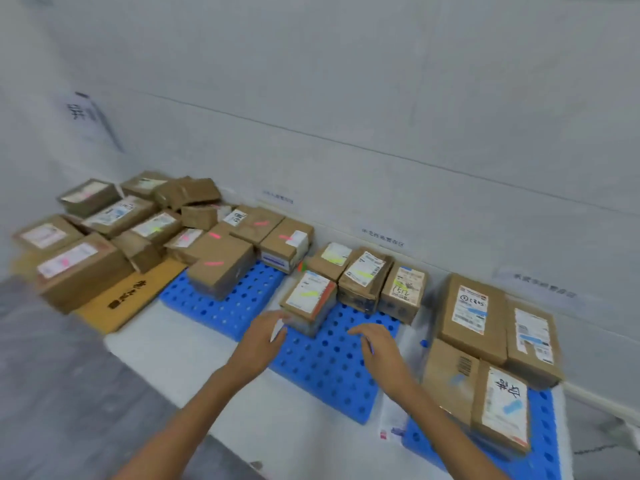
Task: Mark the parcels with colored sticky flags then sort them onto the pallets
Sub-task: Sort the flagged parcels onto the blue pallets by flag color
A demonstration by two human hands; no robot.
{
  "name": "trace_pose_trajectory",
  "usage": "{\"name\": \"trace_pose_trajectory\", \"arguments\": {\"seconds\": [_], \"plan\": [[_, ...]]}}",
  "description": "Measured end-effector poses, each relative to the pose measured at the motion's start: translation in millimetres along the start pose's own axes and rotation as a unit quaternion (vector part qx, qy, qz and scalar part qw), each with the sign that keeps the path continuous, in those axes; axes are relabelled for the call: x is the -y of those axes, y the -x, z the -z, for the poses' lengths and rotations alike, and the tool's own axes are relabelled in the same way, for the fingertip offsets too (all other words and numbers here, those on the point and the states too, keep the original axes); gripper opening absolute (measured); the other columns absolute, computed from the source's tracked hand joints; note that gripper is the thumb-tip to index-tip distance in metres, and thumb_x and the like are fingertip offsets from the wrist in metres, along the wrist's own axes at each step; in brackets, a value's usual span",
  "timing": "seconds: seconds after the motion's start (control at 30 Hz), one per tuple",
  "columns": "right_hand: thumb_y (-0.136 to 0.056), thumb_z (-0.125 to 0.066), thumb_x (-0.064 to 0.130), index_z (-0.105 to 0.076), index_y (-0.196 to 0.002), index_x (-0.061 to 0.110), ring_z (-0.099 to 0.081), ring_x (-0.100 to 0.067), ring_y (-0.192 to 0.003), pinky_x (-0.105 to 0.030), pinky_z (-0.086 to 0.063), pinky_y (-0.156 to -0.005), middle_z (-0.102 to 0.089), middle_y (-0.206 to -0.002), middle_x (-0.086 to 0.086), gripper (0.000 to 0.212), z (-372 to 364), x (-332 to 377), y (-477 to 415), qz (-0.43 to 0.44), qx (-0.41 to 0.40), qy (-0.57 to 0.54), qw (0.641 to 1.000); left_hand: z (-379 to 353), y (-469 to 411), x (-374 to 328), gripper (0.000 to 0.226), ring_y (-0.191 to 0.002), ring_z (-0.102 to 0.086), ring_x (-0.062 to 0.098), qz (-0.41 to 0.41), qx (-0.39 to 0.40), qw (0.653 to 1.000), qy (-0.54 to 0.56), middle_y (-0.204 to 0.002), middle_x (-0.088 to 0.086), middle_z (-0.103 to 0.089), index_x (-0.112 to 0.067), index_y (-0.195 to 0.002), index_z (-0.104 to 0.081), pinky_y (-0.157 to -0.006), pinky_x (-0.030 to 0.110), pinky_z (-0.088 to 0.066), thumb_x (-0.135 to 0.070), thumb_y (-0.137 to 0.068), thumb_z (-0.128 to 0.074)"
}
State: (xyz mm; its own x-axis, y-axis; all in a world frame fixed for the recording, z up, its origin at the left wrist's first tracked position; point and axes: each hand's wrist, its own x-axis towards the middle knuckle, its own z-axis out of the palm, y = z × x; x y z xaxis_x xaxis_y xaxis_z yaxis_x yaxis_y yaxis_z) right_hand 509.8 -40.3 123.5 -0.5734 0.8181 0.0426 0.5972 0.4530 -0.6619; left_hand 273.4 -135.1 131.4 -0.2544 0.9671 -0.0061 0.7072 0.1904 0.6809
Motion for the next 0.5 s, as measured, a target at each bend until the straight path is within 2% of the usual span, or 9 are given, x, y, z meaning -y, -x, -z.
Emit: {"name": "trace_pose_trajectory", "arguments": {"seconds": [0.13,0.2,0.3,0.4,0.5], "plan": [[-0.097,-0.043,0.006,-0.066,-0.106,0.015,-0.050,-0.007,-0.101,-0.001,-0.032,-0.083,-0.061,-0.105,0.002,0.026,-39.4,66.0,-40.6,0.053,0.036,-0.036,0.997,61.0,15.4,57.6,0.027,-0.121,-0.049,0.013,0.056,-0.060,0.997,0.006,-0.127,-0.001,-0.057,-0.014,-0.122,-0.057,-0.097,0.015,-0.030,-0.012,-0.096,-0.049],[-0.096,-0.044,0.005,-0.067,-0.105,0.013,-0.052,-0.008,-0.100,-0.005,-0.035,-0.085,-0.063,-0.104,0.001,0.026,-59.1,90.3,-62.1,0.068,0.052,-0.048,0.995,84.5,14.3,85.5,0.026,-0.120,-0.050,0.013,0.073,-0.081,0.994,0.009,-0.126,-0.001,-0.057,-0.014,-0.121,-0.058,-0.096,0.016,-0.031,-0.012,-0.096,-0.049],[-0.096,-0.041,0.003,-0.067,-0.105,0.015,-0.052,-0.009,-0.097,-0.021,-0.043,-0.088,-0.060,-0.101,0.009,0.030,-91.3,121.1,-104.3,0.050,0.066,-0.070,0.994,120.3,-3.1,130.2,0.026,-0.116,-0.052,0.012,0.086,-0.099,0.991,0.011,-0.124,-0.002,-0.058,-0.017,-0.120,-0.058,-0.094,0.017,-0.033,-0.012,-0.096,-0.049],[-0.096,-0.043,0.002,-0.068,-0.101,0.014,-0.053,-0.004,-0.093,-0.009,-0.041,-0.085,-0.061,-0.101,0.012,0.028,-129.6,151.4,-158.3,0.038,0.060,-0.100,0.992,161.3,-38.7,182.9,0.027,-0.118,-0.049,0.011,0.100,-0.105,0.989,0.023,-0.125,-0.004,-0.056,-0.016,-0.121,-0.058,-0.096,0.018,-0.032,-0.011,-0.096,-0.047],[-0.096,-0.043,0.001,-0.068,-0.100,0.013,-0.058,-0.003,-0.094,-0.014,-0.045,-0.088,-0.064,-0.100,0.009,0.028,-174.7,188.8,-218.9,0.026,0.060,-0.128,0.990,207.7,-77.1,236.7,0.026,-0.116,-0.049,0.010,0.121,-0.106,0.986,0.040,-0.123,-0.004,-0.055,-0.015,-0.121,-0.056,-0.093,0.018,-0.033,-0.012,-0.097,-0.045]]}}
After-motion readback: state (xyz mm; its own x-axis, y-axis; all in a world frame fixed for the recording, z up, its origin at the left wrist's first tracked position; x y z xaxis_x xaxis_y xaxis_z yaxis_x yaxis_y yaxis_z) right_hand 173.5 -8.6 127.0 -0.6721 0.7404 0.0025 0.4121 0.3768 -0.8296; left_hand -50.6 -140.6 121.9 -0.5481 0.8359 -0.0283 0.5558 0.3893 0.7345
